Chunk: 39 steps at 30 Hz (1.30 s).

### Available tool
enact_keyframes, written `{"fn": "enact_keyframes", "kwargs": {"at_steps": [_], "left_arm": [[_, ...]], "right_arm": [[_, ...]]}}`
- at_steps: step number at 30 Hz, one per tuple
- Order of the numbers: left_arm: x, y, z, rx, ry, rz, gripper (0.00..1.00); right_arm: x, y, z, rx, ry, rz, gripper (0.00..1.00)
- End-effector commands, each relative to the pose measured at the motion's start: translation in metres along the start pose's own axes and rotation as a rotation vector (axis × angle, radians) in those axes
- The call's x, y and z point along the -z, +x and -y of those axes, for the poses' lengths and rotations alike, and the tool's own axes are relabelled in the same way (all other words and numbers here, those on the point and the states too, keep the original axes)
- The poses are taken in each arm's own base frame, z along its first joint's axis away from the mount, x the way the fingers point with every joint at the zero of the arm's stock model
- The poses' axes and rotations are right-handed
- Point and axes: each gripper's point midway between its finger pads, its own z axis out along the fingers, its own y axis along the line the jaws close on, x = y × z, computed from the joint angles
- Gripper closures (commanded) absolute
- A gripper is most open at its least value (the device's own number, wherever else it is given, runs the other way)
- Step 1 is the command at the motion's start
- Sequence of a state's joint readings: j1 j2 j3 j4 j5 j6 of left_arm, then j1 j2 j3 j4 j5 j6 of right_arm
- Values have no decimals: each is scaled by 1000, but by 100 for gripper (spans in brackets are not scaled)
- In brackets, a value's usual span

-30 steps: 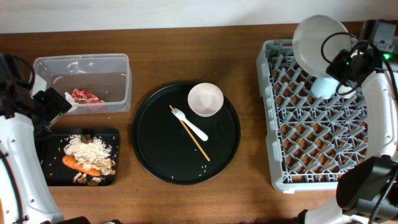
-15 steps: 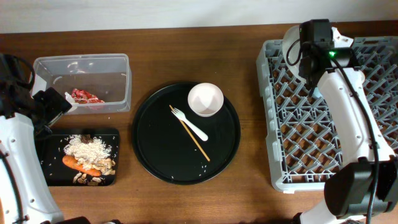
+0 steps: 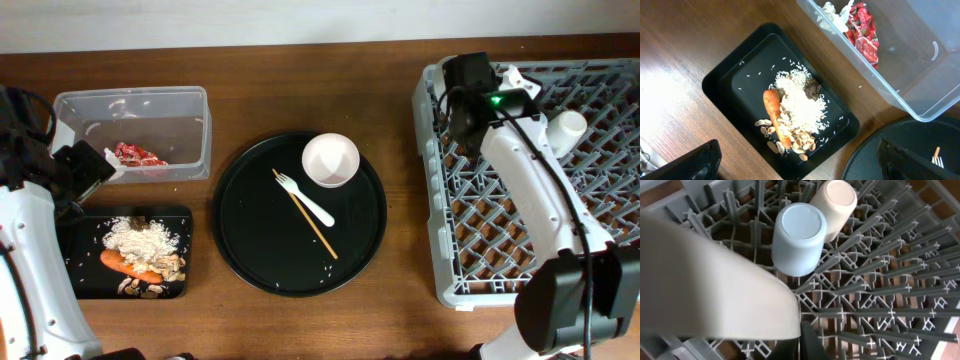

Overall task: Sort waste into correct bins and load items into the dishwasher rack
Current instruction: 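Reach to the pink bowl and grip its rim with the right gripper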

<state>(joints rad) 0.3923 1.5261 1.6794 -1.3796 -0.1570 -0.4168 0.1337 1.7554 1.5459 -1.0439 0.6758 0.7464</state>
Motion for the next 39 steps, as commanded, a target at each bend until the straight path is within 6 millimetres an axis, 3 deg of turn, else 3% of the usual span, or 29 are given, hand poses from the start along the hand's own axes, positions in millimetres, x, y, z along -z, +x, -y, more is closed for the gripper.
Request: {"fn": "enact_keyframes", "kwargs": {"at_steps": [1, 10, 13, 24, 25, 27, 28, 32, 34, 36, 38, 39], "left_arm": [[3, -3, -1, 19, 0, 14, 1], [3, -3, -1, 19, 0, 14, 1], [3, -3, -1, 19, 0, 14, 1], [3, -3, -1, 19, 0, 14, 1], [3, -3, -1, 19, 0, 14, 1], [3, -3, -1, 19, 0, 14, 1], [3, -3, -1, 19, 0, 14, 1], [3, -3, -1, 19, 0, 14, 1], [3, -3, -1, 19, 0, 14, 1], [3, -3, -1, 19, 0, 14, 1], [3, -3, -1, 19, 0, 14, 1], [3, -3, -1, 19, 0, 14, 1]], "right_arm": [[-2, -5, 13, -75, 82, 56, 96], [5, -32, 33, -100, 196, 203, 96], [-2, -34, 41, -121, 201, 182, 96], [-4, -21, -6, 46, -16, 78, 96], [-1, -18, -18, 100, -65, 69, 87], [7, -19, -24, 114, -88, 77, 14], [13, -20, -28, 115, -117, 74, 1], [62, -34, -43, 131, -340, 23, 1], [101, -31, -70, 255, -594, -10, 1], [142, -15, -95, 393, -835, -35, 1], [163, 10, -109, 465, -946, -95, 0], [169, 27, -114, 537, -968, -119, 5]]}}
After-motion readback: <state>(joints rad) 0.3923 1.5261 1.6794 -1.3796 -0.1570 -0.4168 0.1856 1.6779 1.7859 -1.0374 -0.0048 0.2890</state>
